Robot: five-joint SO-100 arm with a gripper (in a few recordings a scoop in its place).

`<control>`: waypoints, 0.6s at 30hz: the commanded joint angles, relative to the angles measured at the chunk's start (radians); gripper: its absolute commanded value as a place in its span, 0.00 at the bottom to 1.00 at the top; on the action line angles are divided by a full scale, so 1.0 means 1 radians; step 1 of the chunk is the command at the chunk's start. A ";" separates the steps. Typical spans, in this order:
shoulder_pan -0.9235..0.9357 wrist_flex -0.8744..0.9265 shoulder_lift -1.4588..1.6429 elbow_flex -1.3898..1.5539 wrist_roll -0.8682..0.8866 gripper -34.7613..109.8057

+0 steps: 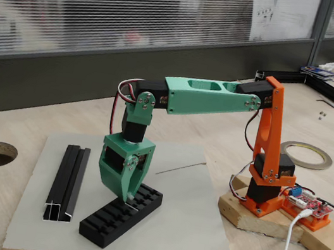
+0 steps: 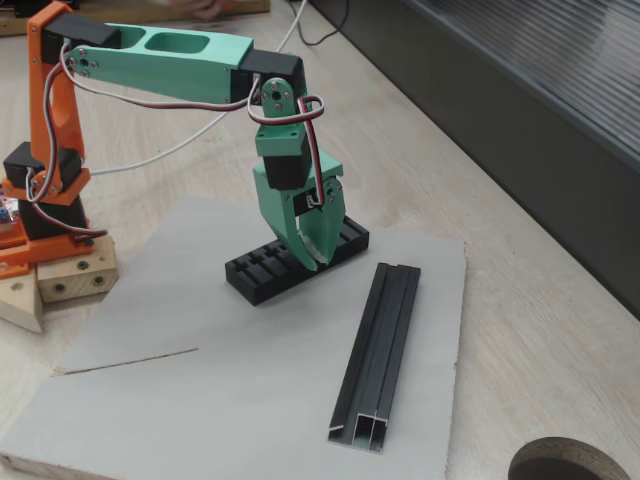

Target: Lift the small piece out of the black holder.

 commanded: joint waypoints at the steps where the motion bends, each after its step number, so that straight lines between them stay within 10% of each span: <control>1: 0.026 -0.006 0.008 -0.017 -0.003 0.33; 18: 0.026 -0.005 0.009 -0.015 0.000 0.27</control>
